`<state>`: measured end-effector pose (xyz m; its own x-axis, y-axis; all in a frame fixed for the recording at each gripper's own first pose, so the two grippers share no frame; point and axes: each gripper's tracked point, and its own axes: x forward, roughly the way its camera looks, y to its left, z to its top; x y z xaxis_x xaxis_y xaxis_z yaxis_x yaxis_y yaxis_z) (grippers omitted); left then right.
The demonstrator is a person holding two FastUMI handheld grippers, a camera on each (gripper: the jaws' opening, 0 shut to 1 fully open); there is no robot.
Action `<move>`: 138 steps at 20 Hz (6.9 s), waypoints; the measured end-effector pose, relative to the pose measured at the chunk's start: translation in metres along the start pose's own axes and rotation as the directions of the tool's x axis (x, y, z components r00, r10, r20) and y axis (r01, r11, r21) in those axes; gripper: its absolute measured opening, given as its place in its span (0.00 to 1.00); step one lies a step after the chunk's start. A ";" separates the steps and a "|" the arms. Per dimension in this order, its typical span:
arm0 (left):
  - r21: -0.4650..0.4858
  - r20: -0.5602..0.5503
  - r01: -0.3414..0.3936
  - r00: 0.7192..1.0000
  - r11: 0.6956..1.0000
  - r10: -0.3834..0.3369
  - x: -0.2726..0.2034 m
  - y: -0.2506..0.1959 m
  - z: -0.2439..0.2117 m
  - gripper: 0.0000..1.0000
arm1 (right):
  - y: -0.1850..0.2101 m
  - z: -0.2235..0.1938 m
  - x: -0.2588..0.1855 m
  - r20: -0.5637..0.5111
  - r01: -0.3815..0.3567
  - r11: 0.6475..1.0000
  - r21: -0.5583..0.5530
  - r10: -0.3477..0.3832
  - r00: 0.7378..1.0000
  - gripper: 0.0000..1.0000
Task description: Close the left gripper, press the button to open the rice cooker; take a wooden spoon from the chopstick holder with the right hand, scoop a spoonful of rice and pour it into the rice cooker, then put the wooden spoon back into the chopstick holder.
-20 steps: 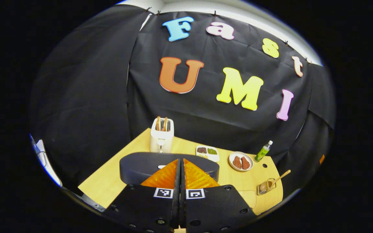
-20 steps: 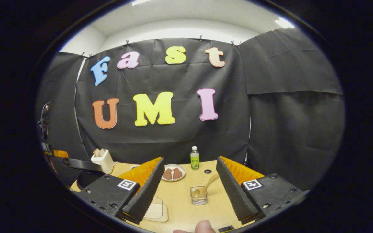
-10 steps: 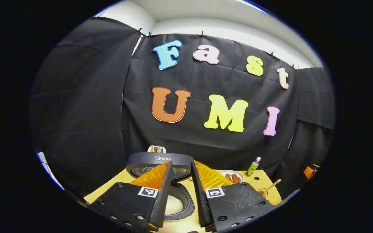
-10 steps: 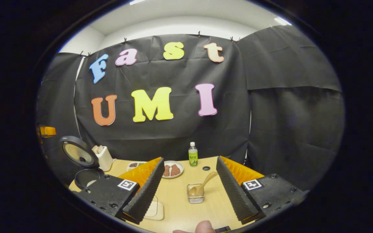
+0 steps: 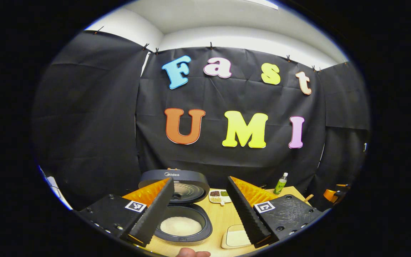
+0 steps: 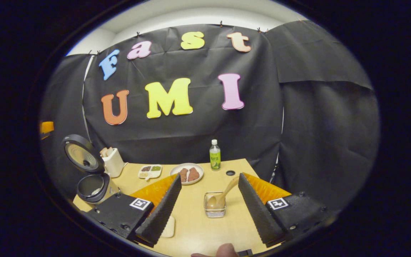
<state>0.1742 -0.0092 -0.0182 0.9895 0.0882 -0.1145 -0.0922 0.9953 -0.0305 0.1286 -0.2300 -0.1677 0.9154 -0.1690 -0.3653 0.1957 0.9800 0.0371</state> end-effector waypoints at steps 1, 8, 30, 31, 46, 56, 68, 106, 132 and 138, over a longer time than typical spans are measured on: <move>0.001 -0.006 0.000 1.000 1.000 0.000 0.002 -0.003 -0.001 0.94 | -0.001 -0.006 0.008 -0.017 -0.010 1.000 0.000 0.010 1.000 0.97; -0.040 -0.005 -0.023 1.000 0.999 0.023 0.040 -0.027 -0.001 0.95 | -0.036 -0.059 0.091 -0.129 -0.014 0.999 0.038 0.018 0.991 1.00; 0.017 -0.115 -0.149 0.982 0.989 0.150 0.057 -0.011 -0.039 0.95 | -0.041 -0.138 0.203 -0.342 -0.036 0.988 0.152 0.086 0.936 0.15; 0.018 -0.110 -0.152 0.982 0.988 0.154 0.054 -0.007 -0.037 0.95 | -0.040 -0.133 0.199 -0.338 -0.030 0.987 0.156 0.082 0.937 0.14; -0.034 -0.036 -0.091 0.995 0.995 0.090 -0.038 0.059 -0.035 0.94 | 0.111 -0.017 0.083 -0.159 -0.119 0.993 0.012 0.119 0.980 0.10; -0.024 -0.044 -0.106 0.993 0.994 0.105 -0.087 0.113 -0.041 0.95 | 0.204 -0.115 0.047 -0.267 -0.201 0.962 -0.187 0.147 0.952 0.09; 0.027 -0.118 -0.112 0.986 0.993 0.114 -0.096 0.125 -0.060 0.94 | 0.219 -0.215 0.064 -0.293 -0.141 0.905 -0.402 0.019 0.956 0.09; -0.017 -0.112 -0.094 0.990 0.995 0.091 -0.066 0.064 -0.059 0.95 | 0.204 -0.092 0.054 -0.239 -0.191 0.691 0.697 0.476 0.847 0.09; -0.093 -0.117 -0.302 0.950 0.949 0.291 -0.124 0.165 -0.072 0.95 | 0.487 -0.082 0.062 -0.324 -0.513 0.802 0.305 0.594 0.736 0.09; -0.137 -0.110 -0.288 0.955 0.948 0.274 -0.120 0.174 -0.073 0.95 | 0.496 -0.079 0.062 -0.298 -0.555 0.828 0.079 0.551 0.780 0.09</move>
<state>0.0310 0.1506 -0.0821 0.9077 0.3530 -0.2268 -0.3876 0.9124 -0.1316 0.2547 0.2536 -0.2455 0.7171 0.4391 -0.5412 -0.3179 0.8971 0.3068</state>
